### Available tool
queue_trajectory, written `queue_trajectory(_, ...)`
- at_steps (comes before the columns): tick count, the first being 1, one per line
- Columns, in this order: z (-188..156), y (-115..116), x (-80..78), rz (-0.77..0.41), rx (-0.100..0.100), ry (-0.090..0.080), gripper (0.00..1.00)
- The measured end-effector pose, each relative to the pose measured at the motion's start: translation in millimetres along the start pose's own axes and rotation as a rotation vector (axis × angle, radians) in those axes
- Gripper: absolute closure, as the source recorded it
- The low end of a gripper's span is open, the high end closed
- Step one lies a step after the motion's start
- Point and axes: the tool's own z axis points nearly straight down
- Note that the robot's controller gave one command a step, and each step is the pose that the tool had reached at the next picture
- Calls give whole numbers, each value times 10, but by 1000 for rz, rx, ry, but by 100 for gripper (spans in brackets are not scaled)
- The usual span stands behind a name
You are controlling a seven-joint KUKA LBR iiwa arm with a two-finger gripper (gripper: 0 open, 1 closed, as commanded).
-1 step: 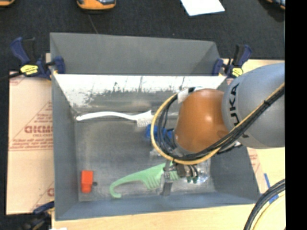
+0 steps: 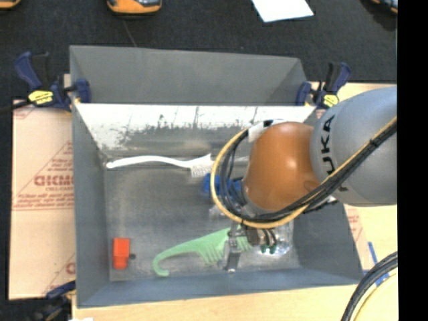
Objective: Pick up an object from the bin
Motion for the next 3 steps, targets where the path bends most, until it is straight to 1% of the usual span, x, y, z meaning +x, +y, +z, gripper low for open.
queue_trajectory(1,839,176,-66,-23,-1,-4,0)
queue_trajectory(2,856,294,-76,-74,0,-21,0)
queue_trajectory(3,865,233,-87,-44,-3,-20,0)
